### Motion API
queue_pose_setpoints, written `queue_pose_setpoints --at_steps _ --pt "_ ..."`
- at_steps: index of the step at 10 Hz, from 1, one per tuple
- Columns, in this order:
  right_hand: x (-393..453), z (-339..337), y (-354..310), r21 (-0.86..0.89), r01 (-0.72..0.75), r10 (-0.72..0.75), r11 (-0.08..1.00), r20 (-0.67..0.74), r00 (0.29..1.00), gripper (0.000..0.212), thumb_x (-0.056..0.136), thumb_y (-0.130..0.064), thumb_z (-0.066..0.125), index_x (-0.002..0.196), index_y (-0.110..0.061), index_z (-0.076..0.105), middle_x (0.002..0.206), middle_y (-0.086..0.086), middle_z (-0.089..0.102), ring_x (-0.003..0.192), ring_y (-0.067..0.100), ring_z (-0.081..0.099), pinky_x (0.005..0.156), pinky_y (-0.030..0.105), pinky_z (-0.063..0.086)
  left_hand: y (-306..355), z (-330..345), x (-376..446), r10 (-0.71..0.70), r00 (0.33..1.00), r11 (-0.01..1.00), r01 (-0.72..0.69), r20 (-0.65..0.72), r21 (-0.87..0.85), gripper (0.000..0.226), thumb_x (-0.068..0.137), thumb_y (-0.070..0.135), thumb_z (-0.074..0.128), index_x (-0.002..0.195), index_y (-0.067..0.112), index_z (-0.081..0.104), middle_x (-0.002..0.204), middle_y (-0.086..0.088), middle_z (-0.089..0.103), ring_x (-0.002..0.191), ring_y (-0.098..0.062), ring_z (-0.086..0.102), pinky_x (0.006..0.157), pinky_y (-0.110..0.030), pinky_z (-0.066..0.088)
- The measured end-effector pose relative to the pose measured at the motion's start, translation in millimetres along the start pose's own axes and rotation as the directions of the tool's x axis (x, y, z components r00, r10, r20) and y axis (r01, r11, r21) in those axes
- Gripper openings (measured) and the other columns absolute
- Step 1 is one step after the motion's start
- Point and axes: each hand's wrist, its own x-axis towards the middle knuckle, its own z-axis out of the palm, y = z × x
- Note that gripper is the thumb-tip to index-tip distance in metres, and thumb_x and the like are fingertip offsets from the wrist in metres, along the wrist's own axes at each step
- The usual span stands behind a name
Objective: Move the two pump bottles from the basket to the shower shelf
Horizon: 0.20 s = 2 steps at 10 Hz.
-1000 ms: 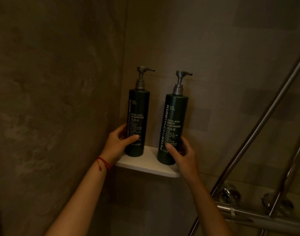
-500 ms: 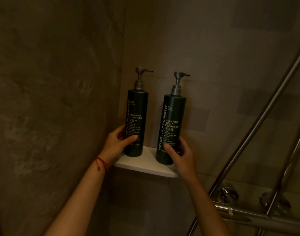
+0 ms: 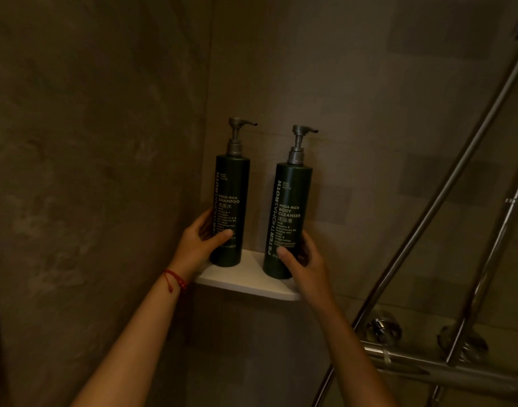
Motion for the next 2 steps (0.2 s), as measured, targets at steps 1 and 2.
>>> queue_pose_setpoints --at_steps 1,2 --pt "-9 -5 -1 -0.013 0.032 -0.032 0.999 0.004 0.999 0.071 0.07 -0.048 0.06 0.134 -0.034 0.033 0.119 -0.019 0.048 0.106 -0.002 0.048 0.076 0.014 0.045 -1 3 -11 0.042 0.996 0.998 -0.038 -0.076 0.055 0.066 0.076 0.019 0.063 0.134 0.02 0.032 0.115 0.013 0.048 0.094 0.008 0.048 0.07 -0.009 0.045" --pt "-18 -10 -7 -0.018 0.037 -0.036 0.999 0.014 0.999 0.058 0.076 -0.048 0.055 0.13 -0.037 0.037 0.115 -0.024 0.05 0.105 -0.003 0.05 0.074 0.011 0.046 2 11 -28 0.061 0.978 0.988 -0.031 -0.2 0.148 0.062 0.079 0.024 0.061 0.134 0.021 0.032 0.135 0.0 0.043 0.117 -0.01 0.042 0.097 -0.03 0.039"
